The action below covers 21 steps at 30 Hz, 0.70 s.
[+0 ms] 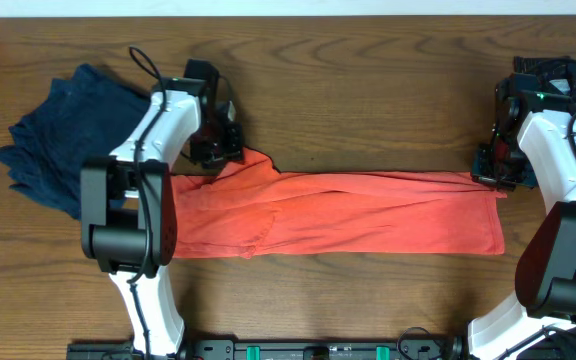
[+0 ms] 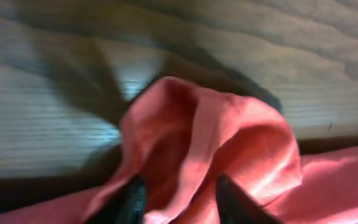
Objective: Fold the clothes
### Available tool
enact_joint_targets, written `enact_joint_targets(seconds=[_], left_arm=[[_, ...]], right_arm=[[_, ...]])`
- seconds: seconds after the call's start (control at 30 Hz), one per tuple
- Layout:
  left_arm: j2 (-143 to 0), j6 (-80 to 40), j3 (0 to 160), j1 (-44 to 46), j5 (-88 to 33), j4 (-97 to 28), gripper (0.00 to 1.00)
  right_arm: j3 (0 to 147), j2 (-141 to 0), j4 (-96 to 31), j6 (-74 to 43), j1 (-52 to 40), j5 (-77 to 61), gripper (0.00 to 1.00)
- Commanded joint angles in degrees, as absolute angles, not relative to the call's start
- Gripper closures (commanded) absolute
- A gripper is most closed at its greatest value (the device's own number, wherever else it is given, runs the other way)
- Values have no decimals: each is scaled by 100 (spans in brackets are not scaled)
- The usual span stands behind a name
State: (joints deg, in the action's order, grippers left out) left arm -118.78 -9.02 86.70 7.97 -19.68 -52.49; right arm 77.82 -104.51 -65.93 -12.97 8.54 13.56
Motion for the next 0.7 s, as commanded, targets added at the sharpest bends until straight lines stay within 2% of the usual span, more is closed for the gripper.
enact_joint_targets(seconds=[0.0,0.03,0.07,0.33,0.67], left_arm=[[-11874,-768,8648,849,-2029,-5358,81],[-11874,-762,8648,847,-2005,-5384,91],[-11874,-751,8648,843,-1979,-5419,94],[-11325,-751,8764,714,-1951,-6036,94],[-10186,-755,8755,716,-1728,-7861,94]], right_arm=[[7773,-10462,-6580,-1369,829,1457,96],[7773,-10462,-6580,-1369,829,1457,96],[7773,-10462,-6580,-1367,829,1457,96],[7773,-10462,-6604,-1367,829,1461,96],[7771,-10462,-6901,-1367,873,1485,96]])
